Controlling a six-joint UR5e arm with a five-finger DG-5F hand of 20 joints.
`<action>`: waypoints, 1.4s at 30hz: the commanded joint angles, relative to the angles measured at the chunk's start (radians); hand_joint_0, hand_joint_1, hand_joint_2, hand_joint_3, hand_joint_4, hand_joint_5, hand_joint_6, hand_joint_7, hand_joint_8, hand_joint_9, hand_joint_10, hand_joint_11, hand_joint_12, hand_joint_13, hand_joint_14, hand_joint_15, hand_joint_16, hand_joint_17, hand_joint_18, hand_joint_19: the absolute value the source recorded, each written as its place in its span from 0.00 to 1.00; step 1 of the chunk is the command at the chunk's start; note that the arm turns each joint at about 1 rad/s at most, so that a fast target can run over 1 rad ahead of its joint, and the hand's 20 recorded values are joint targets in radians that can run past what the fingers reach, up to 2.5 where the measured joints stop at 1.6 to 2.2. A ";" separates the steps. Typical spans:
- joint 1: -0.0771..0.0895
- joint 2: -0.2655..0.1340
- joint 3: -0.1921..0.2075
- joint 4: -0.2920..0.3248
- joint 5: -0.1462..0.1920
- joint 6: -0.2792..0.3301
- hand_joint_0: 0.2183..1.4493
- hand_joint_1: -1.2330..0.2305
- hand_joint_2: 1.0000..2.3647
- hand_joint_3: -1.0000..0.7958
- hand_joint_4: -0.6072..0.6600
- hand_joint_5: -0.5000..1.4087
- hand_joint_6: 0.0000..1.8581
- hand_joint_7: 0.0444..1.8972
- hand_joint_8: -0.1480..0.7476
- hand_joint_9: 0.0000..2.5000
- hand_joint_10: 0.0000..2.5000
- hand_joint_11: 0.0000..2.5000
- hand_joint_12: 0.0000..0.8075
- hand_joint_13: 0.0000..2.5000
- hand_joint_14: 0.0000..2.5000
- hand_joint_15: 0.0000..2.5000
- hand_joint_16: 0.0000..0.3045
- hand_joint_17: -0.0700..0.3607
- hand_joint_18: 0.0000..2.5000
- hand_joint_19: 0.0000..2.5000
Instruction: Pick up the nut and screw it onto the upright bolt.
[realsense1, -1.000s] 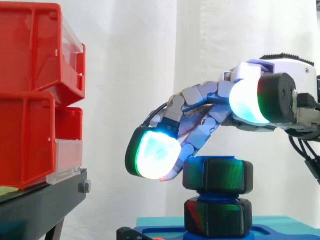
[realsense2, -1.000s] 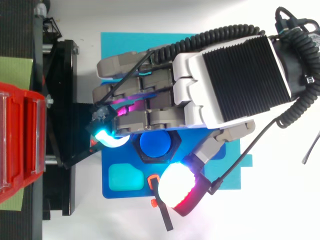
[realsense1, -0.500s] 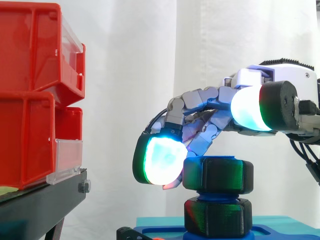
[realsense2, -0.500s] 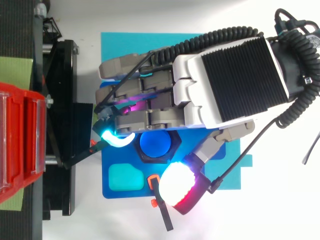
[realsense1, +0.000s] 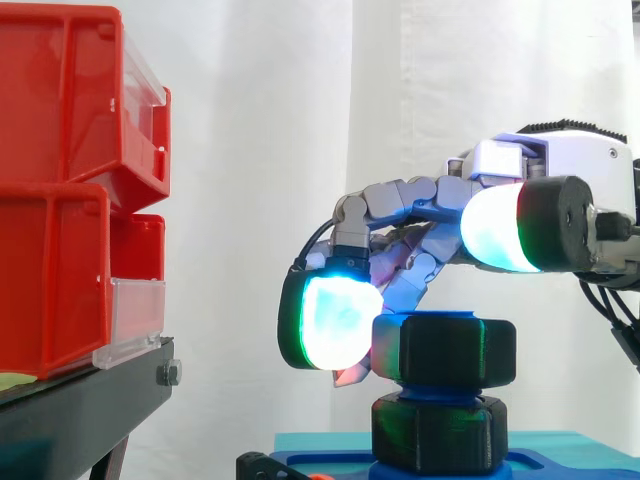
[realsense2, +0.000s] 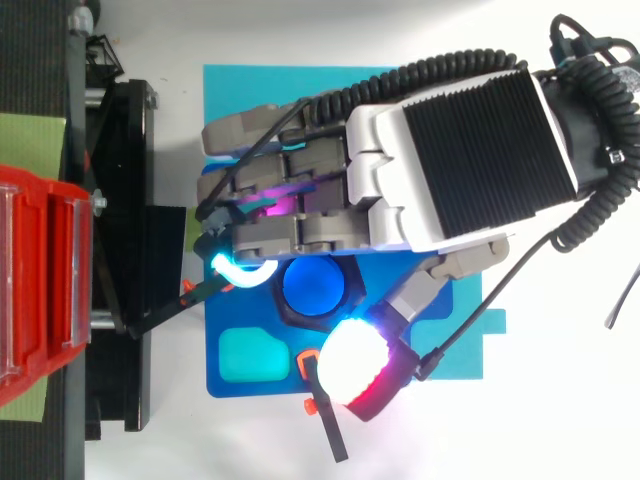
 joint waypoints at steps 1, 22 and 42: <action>-0.005 0.000 0.000 0.003 -0.004 0.001 0.27 0.71 0.00 0.28 0.62 0.26 0.27 0.75 0.47 0.40 0.00 0.00 0.31 0.26 0.00 0.00 0.09 0.31 0.15 0.03; -0.053 0.000 0.000 0.039 -0.056 0.000 0.25 0.72 0.00 0.28 0.59 0.29 0.31 0.70 0.46 0.52 0.00 0.00 0.24 0.35 0.00 0.00 0.07 0.27 0.24 0.05; -0.088 0.002 0.026 0.046 -0.096 0.001 0.24 0.75 0.00 0.28 0.66 0.25 0.27 0.61 0.46 0.53 0.00 0.02 0.26 0.33 0.00 0.00 0.07 0.28 0.22 0.05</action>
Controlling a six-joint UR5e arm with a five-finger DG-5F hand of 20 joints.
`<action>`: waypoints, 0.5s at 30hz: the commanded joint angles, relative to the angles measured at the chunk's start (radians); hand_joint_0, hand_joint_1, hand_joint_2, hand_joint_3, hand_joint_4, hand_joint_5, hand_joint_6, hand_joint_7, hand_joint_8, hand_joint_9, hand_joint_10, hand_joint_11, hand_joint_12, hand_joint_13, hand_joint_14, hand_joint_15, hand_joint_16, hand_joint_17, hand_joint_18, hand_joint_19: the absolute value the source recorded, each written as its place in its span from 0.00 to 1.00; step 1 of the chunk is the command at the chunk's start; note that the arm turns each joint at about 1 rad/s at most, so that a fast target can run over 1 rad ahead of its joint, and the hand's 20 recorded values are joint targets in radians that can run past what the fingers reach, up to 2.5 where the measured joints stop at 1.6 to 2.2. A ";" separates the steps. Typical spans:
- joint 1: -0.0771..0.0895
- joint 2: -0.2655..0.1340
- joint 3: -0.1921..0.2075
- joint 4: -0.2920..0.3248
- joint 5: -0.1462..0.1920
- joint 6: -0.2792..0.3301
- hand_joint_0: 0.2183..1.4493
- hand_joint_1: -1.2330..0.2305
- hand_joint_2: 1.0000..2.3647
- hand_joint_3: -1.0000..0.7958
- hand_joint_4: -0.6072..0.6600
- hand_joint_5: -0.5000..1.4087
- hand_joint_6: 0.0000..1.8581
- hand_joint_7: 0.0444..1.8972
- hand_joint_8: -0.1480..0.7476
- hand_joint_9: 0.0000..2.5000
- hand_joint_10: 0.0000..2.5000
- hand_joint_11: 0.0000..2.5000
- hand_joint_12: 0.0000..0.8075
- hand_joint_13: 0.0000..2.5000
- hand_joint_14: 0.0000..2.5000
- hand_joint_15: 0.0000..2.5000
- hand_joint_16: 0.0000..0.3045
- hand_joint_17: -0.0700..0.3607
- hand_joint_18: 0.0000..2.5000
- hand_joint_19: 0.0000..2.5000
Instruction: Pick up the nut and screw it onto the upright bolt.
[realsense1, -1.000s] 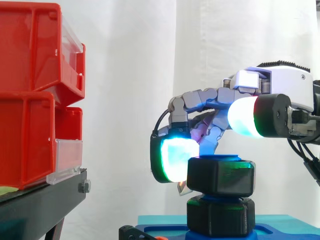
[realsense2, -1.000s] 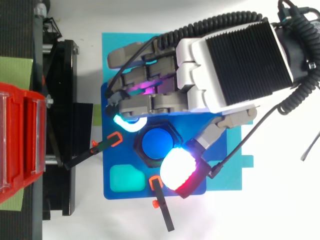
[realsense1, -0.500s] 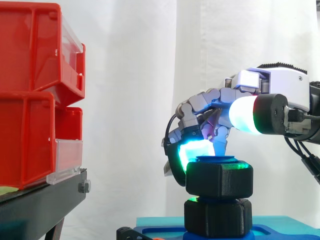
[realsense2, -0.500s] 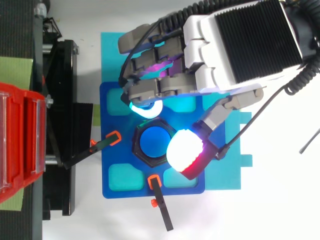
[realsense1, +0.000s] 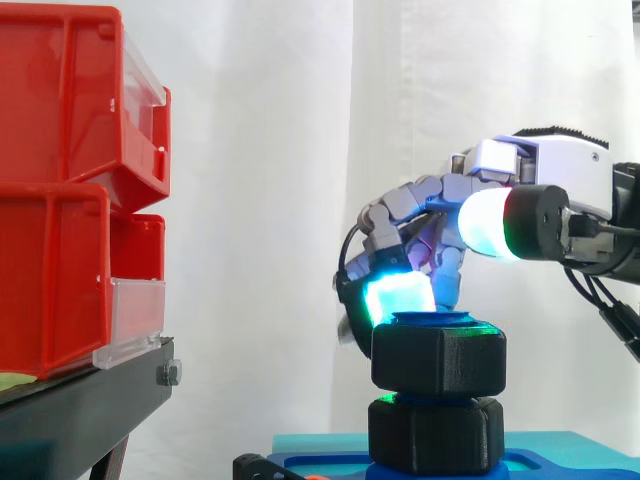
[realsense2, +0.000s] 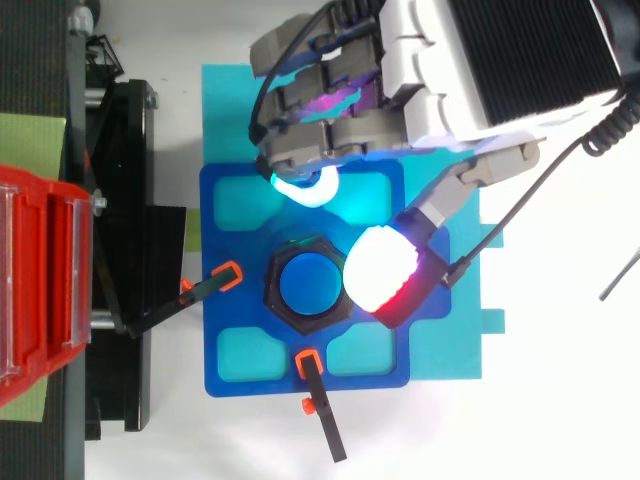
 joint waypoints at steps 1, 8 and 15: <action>-0.004 -0.001 0.033 -0.004 -0.012 0.000 0.24 0.75 0.00 0.28 0.67 0.25 0.27 0.59 0.47 0.52 0.00 0.02 0.27 0.33 0.00 0.00 0.07 0.28 0.22 0.05; 0.003 -0.001 0.096 -0.081 -0.020 -0.001 0.24 0.76 0.00 0.28 0.69 0.23 0.27 0.45 0.45 0.48 0.00 0.00 0.30 0.29 0.00 0.00 0.09 0.30 0.19 0.05; 0.028 -0.003 0.095 -0.058 0.011 -0.012 0.24 0.77 0.00 0.28 0.67 0.22 0.27 0.40 0.43 0.44 0.00 0.00 0.31 0.26 0.00 0.00 0.09 0.31 0.16 0.04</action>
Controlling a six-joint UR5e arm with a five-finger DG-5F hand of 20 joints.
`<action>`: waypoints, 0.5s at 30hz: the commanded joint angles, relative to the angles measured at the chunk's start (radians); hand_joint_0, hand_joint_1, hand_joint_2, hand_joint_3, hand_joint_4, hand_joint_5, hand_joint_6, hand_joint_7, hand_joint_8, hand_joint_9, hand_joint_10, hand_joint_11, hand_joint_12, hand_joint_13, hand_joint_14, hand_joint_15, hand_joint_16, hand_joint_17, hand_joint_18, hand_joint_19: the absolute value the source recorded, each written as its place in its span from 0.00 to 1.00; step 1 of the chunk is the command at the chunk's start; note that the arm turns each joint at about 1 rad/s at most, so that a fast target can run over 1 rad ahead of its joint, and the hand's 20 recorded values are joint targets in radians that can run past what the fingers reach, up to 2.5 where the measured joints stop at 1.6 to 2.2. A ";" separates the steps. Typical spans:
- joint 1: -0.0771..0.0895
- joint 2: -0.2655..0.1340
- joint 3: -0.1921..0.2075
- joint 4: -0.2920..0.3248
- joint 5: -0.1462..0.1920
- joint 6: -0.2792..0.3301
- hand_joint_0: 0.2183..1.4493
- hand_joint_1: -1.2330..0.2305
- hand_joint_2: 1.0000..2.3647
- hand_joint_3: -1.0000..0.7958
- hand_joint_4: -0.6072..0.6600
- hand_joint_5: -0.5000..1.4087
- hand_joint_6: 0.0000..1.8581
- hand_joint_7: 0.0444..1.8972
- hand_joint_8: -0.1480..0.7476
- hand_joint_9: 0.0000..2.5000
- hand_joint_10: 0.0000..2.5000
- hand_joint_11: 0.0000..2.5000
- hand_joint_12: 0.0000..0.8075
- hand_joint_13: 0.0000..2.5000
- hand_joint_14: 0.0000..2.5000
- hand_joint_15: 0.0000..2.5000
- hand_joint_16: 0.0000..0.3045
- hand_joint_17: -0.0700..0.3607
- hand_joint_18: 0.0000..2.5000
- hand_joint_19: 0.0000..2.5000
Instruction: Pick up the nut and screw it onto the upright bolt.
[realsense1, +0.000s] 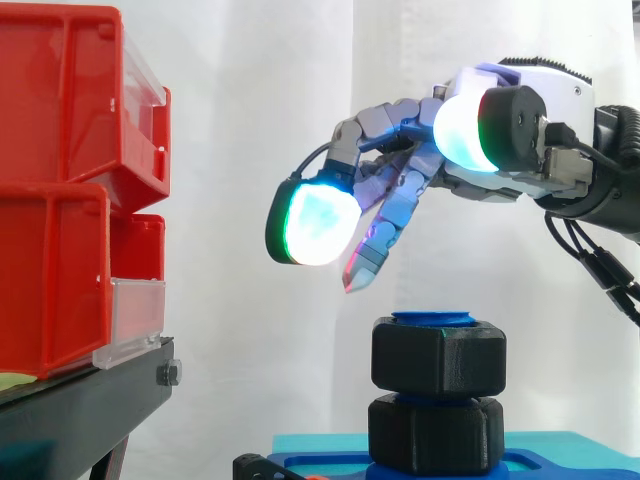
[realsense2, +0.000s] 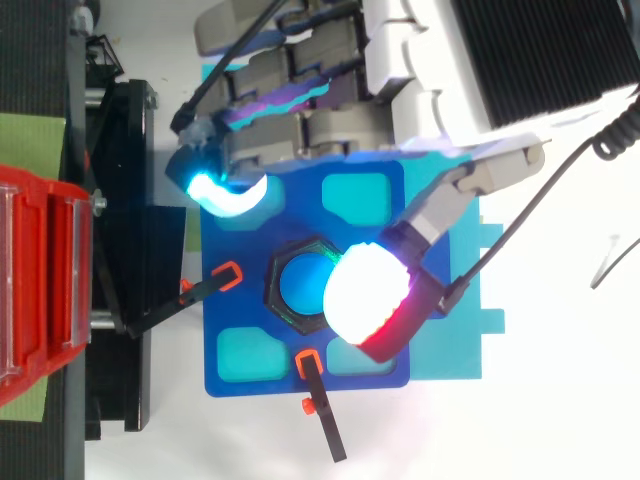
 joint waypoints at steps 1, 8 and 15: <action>0.014 -0.001 0.000 0.007 0.012 -0.002 0.24 0.78 0.00 0.28 0.67 0.22 0.27 0.40 0.43 0.43 0.00 0.00 0.31 0.26 0.00 0.00 0.10 0.31 0.15 0.04; 0.045 -0.001 -0.035 0.016 0.050 -0.001 0.24 0.78 0.00 0.28 0.66 0.21 0.27 0.38 0.43 0.40 0.00 0.00 0.32 0.24 0.00 0.00 0.10 0.32 0.13 0.03; 0.066 -0.001 -0.083 0.074 0.082 0.010 0.24 0.79 0.00 0.28 0.67 0.22 0.27 0.40 0.43 0.39 0.00 0.00 0.33 0.23 0.00 0.00 0.10 0.32 0.12 0.03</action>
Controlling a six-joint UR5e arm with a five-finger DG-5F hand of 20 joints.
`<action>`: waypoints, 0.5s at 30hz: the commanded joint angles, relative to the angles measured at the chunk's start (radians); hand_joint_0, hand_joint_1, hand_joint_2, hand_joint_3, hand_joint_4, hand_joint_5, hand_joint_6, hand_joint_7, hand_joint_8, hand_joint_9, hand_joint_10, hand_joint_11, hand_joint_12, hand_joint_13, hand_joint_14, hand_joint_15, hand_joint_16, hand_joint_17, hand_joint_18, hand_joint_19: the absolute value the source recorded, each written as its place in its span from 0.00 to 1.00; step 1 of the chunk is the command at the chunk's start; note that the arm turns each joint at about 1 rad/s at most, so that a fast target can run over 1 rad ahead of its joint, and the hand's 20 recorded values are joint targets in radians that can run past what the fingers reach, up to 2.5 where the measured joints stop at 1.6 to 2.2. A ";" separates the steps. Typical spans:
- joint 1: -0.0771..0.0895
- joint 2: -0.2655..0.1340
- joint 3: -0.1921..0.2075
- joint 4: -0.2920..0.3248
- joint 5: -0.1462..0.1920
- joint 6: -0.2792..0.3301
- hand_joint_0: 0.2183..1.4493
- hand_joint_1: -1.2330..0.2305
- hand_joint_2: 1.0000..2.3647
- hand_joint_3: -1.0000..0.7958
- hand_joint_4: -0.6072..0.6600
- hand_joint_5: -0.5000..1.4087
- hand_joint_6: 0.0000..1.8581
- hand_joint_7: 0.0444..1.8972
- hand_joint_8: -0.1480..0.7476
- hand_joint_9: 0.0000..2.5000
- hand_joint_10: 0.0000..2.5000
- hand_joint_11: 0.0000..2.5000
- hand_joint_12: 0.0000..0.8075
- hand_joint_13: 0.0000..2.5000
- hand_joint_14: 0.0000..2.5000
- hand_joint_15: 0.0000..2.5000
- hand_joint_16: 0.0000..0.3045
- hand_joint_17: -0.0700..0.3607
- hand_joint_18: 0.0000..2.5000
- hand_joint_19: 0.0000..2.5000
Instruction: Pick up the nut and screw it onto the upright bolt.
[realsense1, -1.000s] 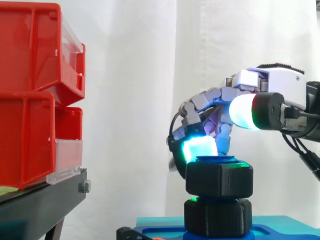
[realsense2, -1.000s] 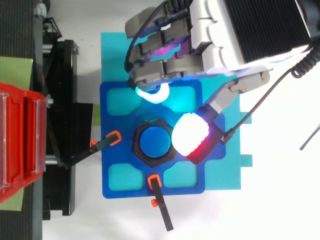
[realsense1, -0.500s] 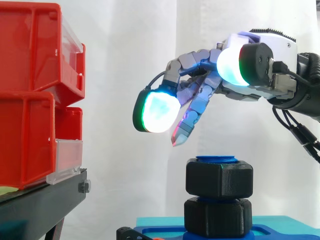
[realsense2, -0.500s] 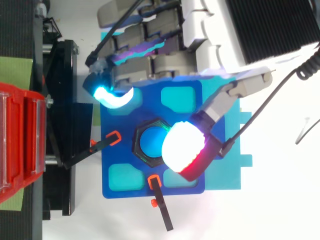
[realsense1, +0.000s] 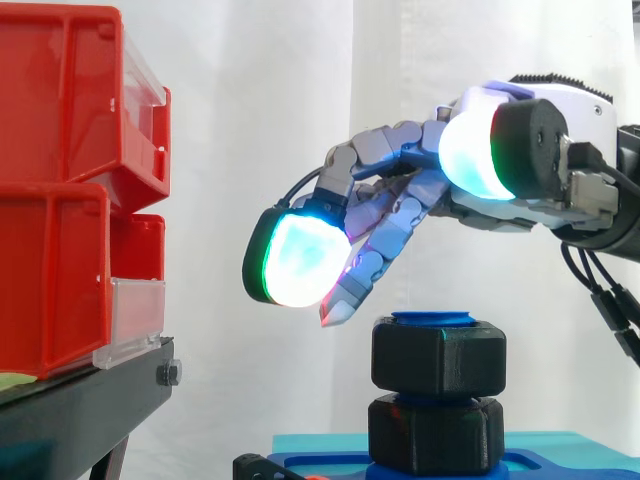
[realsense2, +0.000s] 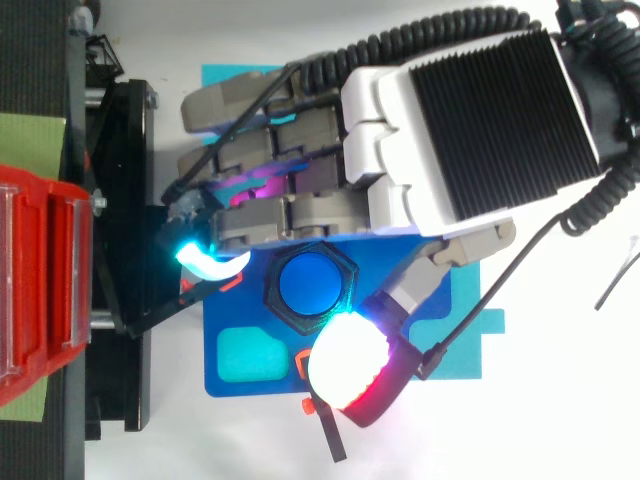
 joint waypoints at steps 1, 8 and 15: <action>0.007 0.001 -0.013 0.018 0.009 0.005 0.24 0.79 0.00 0.28 0.67 0.22 0.27 0.40 0.44 0.39 0.00 0.00 0.33 0.23 0.00 0.00 0.10 0.32 0.12 0.03; 0.012 -0.001 -0.015 0.003 0.009 0.004 0.24 0.79 0.00 0.28 0.69 0.23 0.27 0.46 0.44 0.39 0.00 0.00 0.33 0.22 0.00 0.00 0.10 0.32 0.12 0.03; 0.012 -0.001 -0.015 -0.025 0.007 -0.004 0.24 0.79 0.00 0.28 0.69 0.24 0.27 0.52 0.44 0.39 0.00 0.00 0.33 0.22 0.00 0.00 0.10 0.32 0.11 0.03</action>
